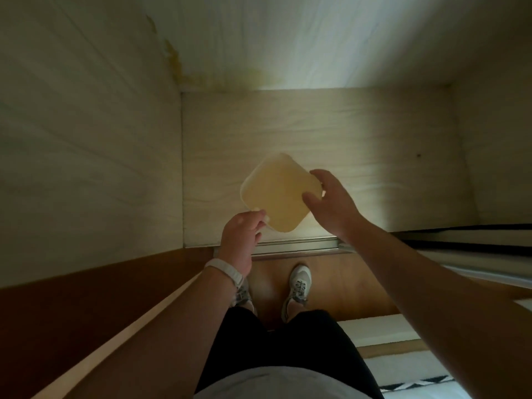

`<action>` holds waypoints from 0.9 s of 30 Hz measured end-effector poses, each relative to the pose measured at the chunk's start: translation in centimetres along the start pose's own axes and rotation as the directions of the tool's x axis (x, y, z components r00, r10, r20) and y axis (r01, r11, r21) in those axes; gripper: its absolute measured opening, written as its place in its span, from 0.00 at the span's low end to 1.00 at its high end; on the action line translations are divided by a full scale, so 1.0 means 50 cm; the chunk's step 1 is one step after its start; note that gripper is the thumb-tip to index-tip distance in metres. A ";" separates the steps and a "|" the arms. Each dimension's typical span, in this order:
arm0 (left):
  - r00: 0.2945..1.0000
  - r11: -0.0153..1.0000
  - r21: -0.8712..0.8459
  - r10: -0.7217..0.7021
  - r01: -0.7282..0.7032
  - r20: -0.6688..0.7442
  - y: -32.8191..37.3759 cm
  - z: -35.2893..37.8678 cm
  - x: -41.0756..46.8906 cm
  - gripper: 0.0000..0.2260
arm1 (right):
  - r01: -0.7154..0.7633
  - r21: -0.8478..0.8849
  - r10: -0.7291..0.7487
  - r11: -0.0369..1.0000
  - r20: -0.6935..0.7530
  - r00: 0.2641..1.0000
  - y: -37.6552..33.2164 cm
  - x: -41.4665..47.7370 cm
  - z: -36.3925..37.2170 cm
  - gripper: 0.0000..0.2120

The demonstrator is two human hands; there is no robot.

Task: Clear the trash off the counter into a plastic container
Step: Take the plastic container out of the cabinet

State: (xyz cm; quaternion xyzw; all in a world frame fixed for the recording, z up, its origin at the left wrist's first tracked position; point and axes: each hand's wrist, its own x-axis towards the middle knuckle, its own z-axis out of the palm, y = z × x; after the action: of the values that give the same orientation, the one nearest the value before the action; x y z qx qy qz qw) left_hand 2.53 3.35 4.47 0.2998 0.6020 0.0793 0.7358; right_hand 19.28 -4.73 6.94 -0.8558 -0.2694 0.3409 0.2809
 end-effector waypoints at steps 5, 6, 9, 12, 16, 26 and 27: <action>0.995 0.999 -0.004 0.052 -0.052 0.089 0.054 0.009 -0.062 0.03 | -0.006 0.075 0.008 0.997 -0.029 1.000 -0.039 -0.079 -0.067 0.22; 0.993 0.998 0.001 0.066 -0.066 0.097 0.063 0.011 -0.074 0.03 | -0.003 0.082 0.006 0.997 -0.035 0.999 -0.045 -0.093 -0.079 0.22; 0.984 0.991 0.025 0.127 -0.131 0.123 0.080 0.021 -0.104 0.05 | 0.009 0.102 -0.004 0.995 -0.054 0.999 -0.062 -0.126 -0.111 0.22; 0.967 0.976 0.052 0.203 -0.213 0.152 0.094 0.033 -0.134 0.04 | 0.048 0.160 -0.033 0.986 -0.099 0.995 -0.070 -0.151 -0.129 0.21; 0.954 0.962 0.028 0.266 -0.272 0.135 0.098 0.041 -0.173 0.03 | 0.115 0.238 -0.096 0.964 -0.088 0.991 -0.080 -0.171 -0.147 0.21; 0.939 0.912 -0.223 0.330 -0.343 -0.096 0.057 0.063 -0.305 0.05 | 0.337 0.262 -0.374 0.904 0.103 0.922 -0.085 -0.170 -0.217 0.22; 0.935 0.905 -0.239 0.331 -0.352 -0.124 0.046 0.065 -0.317 0.07 | 0.352 0.262 -0.393 0.899 0.127 0.911 -0.084 -0.171 -0.220 0.22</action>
State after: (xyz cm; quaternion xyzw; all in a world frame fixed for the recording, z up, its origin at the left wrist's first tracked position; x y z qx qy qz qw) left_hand 1.96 -3.52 19.30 0.2990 0.5539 0.2964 0.7183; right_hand 20.92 -10.67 20.13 -0.7155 -0.4104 0.3842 0.4147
